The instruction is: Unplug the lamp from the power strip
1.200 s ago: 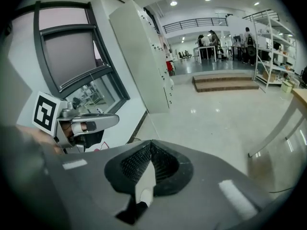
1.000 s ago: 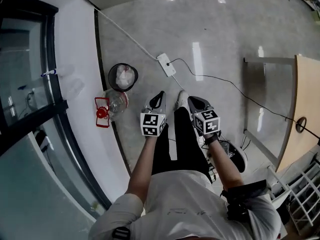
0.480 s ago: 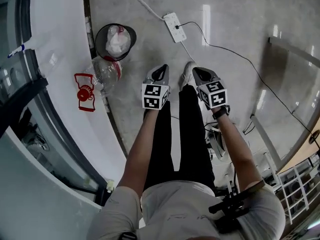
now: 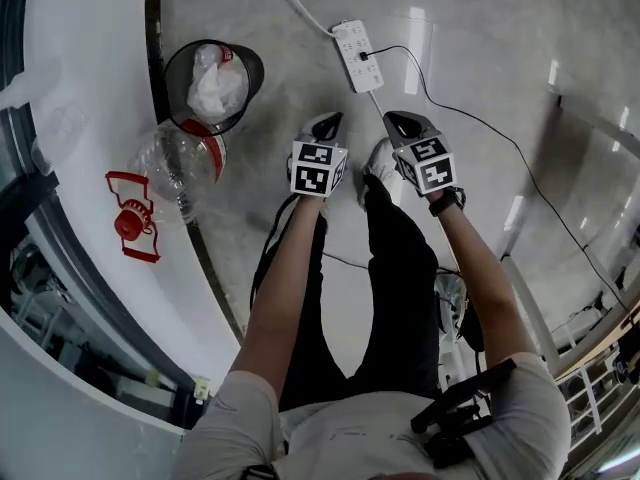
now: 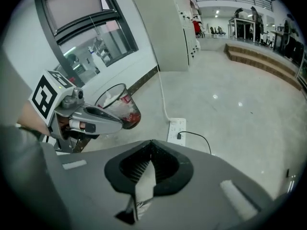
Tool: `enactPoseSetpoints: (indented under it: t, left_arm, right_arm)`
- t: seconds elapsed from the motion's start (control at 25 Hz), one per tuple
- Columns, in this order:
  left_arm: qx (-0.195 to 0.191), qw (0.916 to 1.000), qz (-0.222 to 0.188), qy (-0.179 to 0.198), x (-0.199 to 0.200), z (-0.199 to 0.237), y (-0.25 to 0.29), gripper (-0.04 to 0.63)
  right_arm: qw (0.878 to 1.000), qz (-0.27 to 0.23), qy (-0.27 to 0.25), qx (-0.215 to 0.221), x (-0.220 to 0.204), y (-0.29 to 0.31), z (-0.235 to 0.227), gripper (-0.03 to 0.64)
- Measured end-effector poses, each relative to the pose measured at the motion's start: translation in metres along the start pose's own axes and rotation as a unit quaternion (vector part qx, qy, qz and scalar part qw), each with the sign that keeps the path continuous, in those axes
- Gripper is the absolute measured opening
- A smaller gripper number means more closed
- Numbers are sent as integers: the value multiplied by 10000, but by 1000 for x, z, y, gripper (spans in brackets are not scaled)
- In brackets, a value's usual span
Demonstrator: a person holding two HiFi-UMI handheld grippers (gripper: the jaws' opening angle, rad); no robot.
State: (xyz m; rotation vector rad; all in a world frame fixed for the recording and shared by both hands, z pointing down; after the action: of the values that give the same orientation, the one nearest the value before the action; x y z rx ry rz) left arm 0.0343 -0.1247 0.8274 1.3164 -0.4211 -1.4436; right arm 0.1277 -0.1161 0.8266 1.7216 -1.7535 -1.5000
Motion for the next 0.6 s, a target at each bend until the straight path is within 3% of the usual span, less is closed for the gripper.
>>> enactPoseSetpoints:
  t: [0.24, 0.48, 0.6]
  left_arm:
    - [-155, 9998, -53, -61, -26, 22, 97, -2]
    - [-315, 9950, 172, -935, -73, 45, 174, -2]
    - [-457, 9925, 141, -1123, -81, 46, 199, -2]
  right_arm:
    - [9998, -63, -173, -63, -13, 80, -65, 8]
    - [9993, -291, -212, -44, -32, 140, -106, 8]
    - [9985, -499, -230, -32, -34, 153, -122, 24]
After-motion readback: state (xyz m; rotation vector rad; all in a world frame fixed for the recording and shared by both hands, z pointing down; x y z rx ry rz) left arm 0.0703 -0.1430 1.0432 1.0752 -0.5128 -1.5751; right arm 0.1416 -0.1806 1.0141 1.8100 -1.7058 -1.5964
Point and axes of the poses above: the fingertips, and each gripper's own axes: y forward along the fingers, z to its left, x out of its top, the point moved 1 cm from there along -y, backward along the fingers, and after that the axes turned 8 degrees about x, right-handed, at the moved point
